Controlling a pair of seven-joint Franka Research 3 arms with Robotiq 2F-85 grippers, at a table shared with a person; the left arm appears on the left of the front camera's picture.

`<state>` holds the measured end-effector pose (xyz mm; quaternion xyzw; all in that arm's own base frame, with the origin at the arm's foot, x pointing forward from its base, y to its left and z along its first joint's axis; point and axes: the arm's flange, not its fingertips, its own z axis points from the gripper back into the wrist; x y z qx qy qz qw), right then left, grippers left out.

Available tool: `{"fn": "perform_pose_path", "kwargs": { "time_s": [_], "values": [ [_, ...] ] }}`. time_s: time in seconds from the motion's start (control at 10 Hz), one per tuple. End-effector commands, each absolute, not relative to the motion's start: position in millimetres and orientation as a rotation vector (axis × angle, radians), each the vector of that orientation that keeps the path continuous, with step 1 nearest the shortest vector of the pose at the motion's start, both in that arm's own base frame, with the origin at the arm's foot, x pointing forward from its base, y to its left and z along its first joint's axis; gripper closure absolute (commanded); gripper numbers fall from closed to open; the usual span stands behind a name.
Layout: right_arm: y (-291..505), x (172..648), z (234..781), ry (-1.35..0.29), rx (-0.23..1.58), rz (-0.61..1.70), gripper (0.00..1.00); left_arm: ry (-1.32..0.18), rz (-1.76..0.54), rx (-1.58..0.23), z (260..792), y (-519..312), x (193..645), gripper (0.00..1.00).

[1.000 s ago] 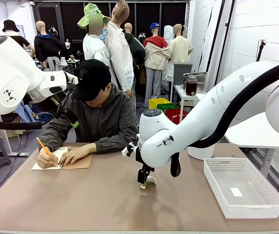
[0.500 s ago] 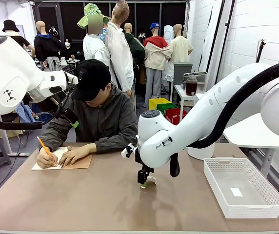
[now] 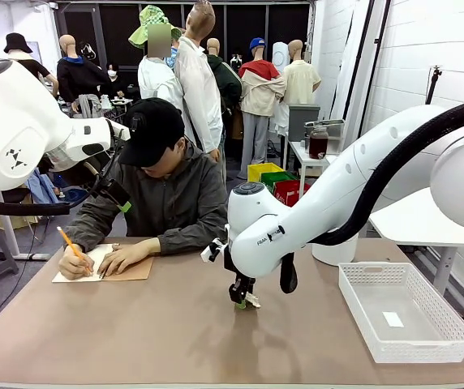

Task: Sort the paper based on its condition.
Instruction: If a person hands you a paper, place it in the Organizing basket , and if it's crumpled, put it in the Trash can.

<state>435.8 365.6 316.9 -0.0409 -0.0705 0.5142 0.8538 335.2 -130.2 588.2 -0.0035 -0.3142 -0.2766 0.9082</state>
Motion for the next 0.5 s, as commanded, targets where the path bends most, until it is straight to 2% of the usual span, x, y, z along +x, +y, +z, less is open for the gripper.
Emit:
{"fn": "perform_pose_path", "kwargs": {
  "time_s": [0.0,0.1,0.4],
  "values": [
    [371.7,439.4,315.1,-0.120,-0.087,1.065,0.85,-0.647,-0.569,-0.007,590.0,-129.9,336.1,0.00],
    [372.2,439.0,315.2,-0.116,-0.081,1.067,1.00,-0.647,-0.569,-0.007,590.0,-129.9,336.1,0.00],
    [371.2,439.2,316.0,-0.111,-0.085,1.064,1.00,-0.647,-0.569,-0.007,590.0,-129.9,336.1,0.00]
  ]
}}
